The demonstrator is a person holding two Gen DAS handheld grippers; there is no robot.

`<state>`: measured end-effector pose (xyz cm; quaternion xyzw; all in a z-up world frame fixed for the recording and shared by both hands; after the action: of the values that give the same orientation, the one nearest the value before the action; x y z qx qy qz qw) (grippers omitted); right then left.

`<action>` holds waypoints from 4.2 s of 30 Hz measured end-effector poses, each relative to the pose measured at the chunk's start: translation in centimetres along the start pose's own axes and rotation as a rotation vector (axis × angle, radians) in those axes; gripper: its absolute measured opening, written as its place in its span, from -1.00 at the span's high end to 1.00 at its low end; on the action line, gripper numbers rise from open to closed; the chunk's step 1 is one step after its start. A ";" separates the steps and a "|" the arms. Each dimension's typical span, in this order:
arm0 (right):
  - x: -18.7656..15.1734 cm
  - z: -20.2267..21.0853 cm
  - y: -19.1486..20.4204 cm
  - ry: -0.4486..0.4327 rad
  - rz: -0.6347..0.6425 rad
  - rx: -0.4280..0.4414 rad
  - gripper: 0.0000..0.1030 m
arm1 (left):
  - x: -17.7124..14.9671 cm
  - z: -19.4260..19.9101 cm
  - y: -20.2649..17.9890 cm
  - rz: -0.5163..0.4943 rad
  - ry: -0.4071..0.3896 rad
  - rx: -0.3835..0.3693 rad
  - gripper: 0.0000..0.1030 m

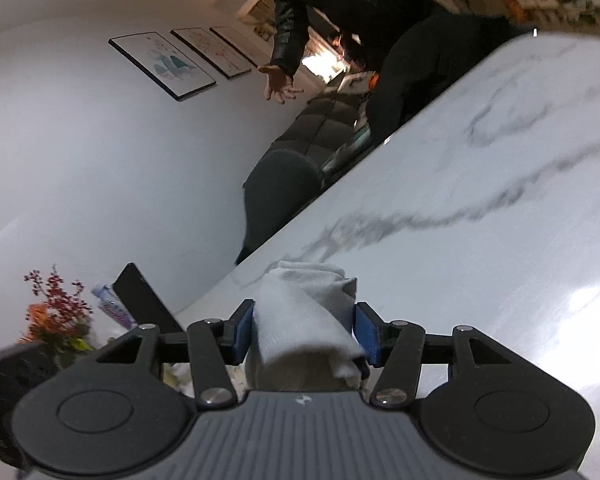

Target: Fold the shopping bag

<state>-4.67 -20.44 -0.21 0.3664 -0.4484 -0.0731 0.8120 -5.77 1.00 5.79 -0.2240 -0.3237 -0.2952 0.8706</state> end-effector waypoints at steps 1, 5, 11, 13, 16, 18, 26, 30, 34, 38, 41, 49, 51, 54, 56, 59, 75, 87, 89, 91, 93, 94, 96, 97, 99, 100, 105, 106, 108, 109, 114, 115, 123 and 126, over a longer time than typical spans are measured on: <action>0.2 0.3 0.2 -0.009 0.015 -0.009 -0.05 | 0.3 0.0 -0.3 -0.030 0.005 0.023 0.32; 1.1 0.9 1.3 -0.034 0.077 -0.021 -0.05 | 0.9 0.0 -1.4 -0.121 0.042 0.086 0.36; 0.9 0.7 3.0 -0.045 0.220 -0.058 -0.05 | 0.4 -0.6 -4.3 -0.243 0.072 0.142 0.33; 0.7 0.6 3.2 -0.041 0.256 -0.069 -0.05 | 0.1 -1.0 -5.0 -0.268 0.073 0.156 0.27; 0.6 0.5 3.0 -0.040 0.264 -0.075 -0.05 | -0.2 -1.7 -5.3 -0.274 0.070 0.168 0.13; 0.5 0.8 2.5 -0.041 0.249 -0.075 -0.05 | -0.4 -2.3 -4.9 -0.245 0.070 0.163 -0.03; 0.3 2.7 0.9 -0.050 0.211 -0.065 -0.05 | -0.6 -2.8 -3.9 -0.126 0.049 0.090 -0.39; 0.2 3.9 -0.1 -0.054 0.198 -0.070 -0.04 | -0.3 -3.3 -4.1 -0.126 0.040 0.068 -0.44; 0.4 4.8 -1.6 -0.048 0.149 -0.051 -0.04 | 0.4 -3.6 -4.7 -0.160 0.026 0.053 -0.56; 0.5 5.5 -2.7 -0.057 0.114 -0.057 -0.07 | 1.6 -4.7 -5.8 -0.193 0.029 0.052 -0.57; 0.5 6.1 -3.1 -0.069 0.113 -0.080 -0.12 | 2.3 -6.1 -6.5 -0.224 0.048 0.045 -0.59; 0.6 7.3 -4.2 -0.068 0.137 -0.176 -0.17 | 3.0 -9.7 -7.5 -0.250 0.092 0.042 -0.59; 0.5 7.2 -4.6 -0.062 0.121 -0.176 -0.17 | 2.8 -10.3 -7.4 -0.241 0.097 0.045 -0.50; 0.5 7.3 -4.9 -0.068 0.106 -0.178 -0.20 | 2.6 -10.8 -7.0 -0.219 0.098 0.050 -0.19; 0.4 7.5 -4.8 -0.074 0.106 -0.176 -0.28 | 2.4 -10.5 -6.4 -0.181 0.085 0.055 -0.09; 0.4 7.6 -4.2 -0.083 0.117 -0.167 -0.39 | 2.0 -9.9 -5.6 -0.139 0.068 0.081 -0.05; -0.7 5.2 -1.8 -0.047 0.184 -0.150 -0.79 | -0.1 -1.9 0.8 0.001 -0.036 0.283 -0.06; -1.3 3.3 0.0 -0.017 0.266 -0.149 -1.00 | -1.4 6.3 5.0 0.098 -0.144 0.479 -0.07; -1.4 2.9 0.2 -0.006 0.269 -0.147 -1.00 | -1.7 7.8 5.7 0.121 -0.159 0.510 -0.07; -1.5 2.4 0.4 0.011 0.268 -0.146 -1.00 | -2.0 9.2 6.3 0.142 -0.177 0.534 -0.07; -1.6 2.0 0.6 0.027 0.268 -0.143 -1.00 | -2.4 10.5 6.8 0.161 -0.195 0.554 -0.07; -1.7 1.9 0.6 0.033 0.268 -0.143 -1.00 | -2.5 11.3 7.1 0.173 -0.208 0.565 -0.07; -1.7 1.5 0.8 0.052 0.270 -0.148 -1.00 | -2.8 12.6 7.6 0.185 -0.229 0.591 -0.05; -1.8 1.3 0.8 0.061 0.271 -0.152 -1.00 | -2.9 13.3 7.9 0.191 -0.240 0.605 -0.05; -1.9 1.0 0.9 0.071 0.270 -0.156 -1.00 | -3.2 14.8 8.4 0.209 -0.261 0.626 -0.05; -2.0 1.0 1.0 0.073 0.268 -0.154 -1.00 | -3.3 15.4 8.6 0.218 -0.270 0.635 -0.05; -1.8 0.9 1.7 0.076 0.279 -0.144 -1.00 | -4.1 17.0 10.6 0.290 -0.262 0.622 -0.03; -1.8 0.9 1.9 0.072 0.283 -0.142 -1.00 | -4.1 16.9 10.7 0.289 -0.258 0.618 -0.07; -1.6 1.0 2.3 0.064 0.290 -0.138 -1.00 | -4.1 16.5 10.5 0.281 -0.247 0.607 -0.23; -1.6 1.0 2.4 0.061 0.293 -0.136 -1.00 | -4.0 16.2 10.4 0.276 -0.241 0.602 -0.29; -2.1 0.4 2.5 0.088 0.298 -0.134 -1.00 | -3.5 12.9 9.1 0.170 -0.190 0.549 -0.80; -2.2 0.2 2.4 0.093 0.298 -0.136 -1.00 | -3.4 12.1 8.7 0.137 -0.178 0.537 -0.84; -2.6 -0.6 2.0 0.114 0.289 -0.131 -1.00 | -2.6 3.9 7.6 -0.101 -0.007 0.509 -0.95; -2.7 -0.8 1.8 0.120 0.286 -0.130 -1.00 | -2.6 2.1 8.2 -0.105 0.019 0.505 -0.95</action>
<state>-6.00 -17.51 -1.05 0.2493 -0.4408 0.0364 0.8615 -2.89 9.10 3.81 0.0204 -0.3904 -0.2521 0.8852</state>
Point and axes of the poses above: each gripper's, at about its wrist camera, not at the fingertips, and z roughly against the way its jaws point, y to its left, x to its top, the point moved 1 cm from there along -z, roughly the way its jaws point, and after that the axes turned 4 degrees about z, right-handed, at the moved point
